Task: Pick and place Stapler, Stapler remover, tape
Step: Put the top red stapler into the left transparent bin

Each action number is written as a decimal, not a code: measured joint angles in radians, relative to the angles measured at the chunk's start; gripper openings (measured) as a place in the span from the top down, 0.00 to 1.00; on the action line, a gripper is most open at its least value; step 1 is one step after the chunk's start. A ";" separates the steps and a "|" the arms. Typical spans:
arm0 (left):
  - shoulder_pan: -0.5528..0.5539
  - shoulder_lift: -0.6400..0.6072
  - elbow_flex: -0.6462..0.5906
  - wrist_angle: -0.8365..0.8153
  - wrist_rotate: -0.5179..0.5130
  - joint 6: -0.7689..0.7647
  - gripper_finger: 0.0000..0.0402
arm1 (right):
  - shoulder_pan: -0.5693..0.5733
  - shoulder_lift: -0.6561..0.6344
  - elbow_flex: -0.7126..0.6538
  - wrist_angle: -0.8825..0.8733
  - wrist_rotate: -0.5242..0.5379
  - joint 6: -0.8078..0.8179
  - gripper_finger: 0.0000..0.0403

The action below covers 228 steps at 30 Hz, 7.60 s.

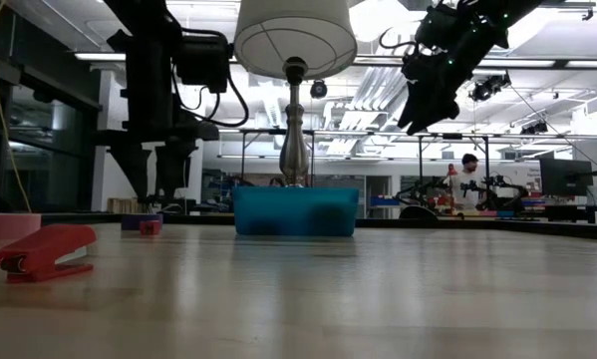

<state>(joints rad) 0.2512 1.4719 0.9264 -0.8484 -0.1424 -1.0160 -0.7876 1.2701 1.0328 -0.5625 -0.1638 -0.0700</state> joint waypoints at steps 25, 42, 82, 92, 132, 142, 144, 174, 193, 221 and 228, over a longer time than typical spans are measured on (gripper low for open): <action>-0.003 0.000 0.000 -0.082 -0.001 -0.064 0.35 | 0.000 0.000 0.000 0.002 0.000 -0.024 0.40; -0.003 0.025 0.000 -0.095 0.036 -0.093 0.25 | 0.000 0.000 0.000 -0.002 0.000 -0.017 0.40; -0.020 0.082 0.000 -0.031 0.089 -0.096 0.25 | 0.000 0.000 0.000 -0.003 0.000 -0.017 0.40; -0.090 0.082 0.000 0.002 0.047 -0.224 0.25 | 0.000 0.000 0.000 -0.003 0.000 -0.017 0.40; -0.088 0.201 -0.001 0.060 -0.129 -0.563 0.25 | 0.000 0.000 0.000 -0.062 0.008 -0.017 0.40; -0.089 0.223 0.002 0.093 -0.116 -0.590 0.29 | 0.000 0.000 0.000 -0.064 0.008 -0.017 0.40; -0.088 0.223 0.002 0.097 -0.109 -0.591 0.34 | 0.000 0.000 0.000 -0.063 0.012 -0.017 0.40; -0.088 0.225 0.001 0.098 -0.091 -0.530 0.57 | 0.000 0.000 0.000 -0.061 0.023 -0.017 0.40; -0.087 0.226 0.000 0.097 -0.069 -0.453 0.57 | 0.000 0.000 0.000 -0.061 0.042 -0.017 0.40; -0.089 0.226 0.000 0.098 -0.046 -0.363 0.81 | 0.000 0.000 0.000 -0.061 0.042 -0.017 0.40; -0.089 0.226 0.000 0.099 -0.046 -0.341 0.84 | 0.000 0.000 0.000 -0.061 0.042 -0.017 0.40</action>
<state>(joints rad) 0.1627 1.6978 0.9268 -0.7498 -0.1883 -1.3571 -0.7876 1.2705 1.0332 -0.6239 -0.1223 -0.0868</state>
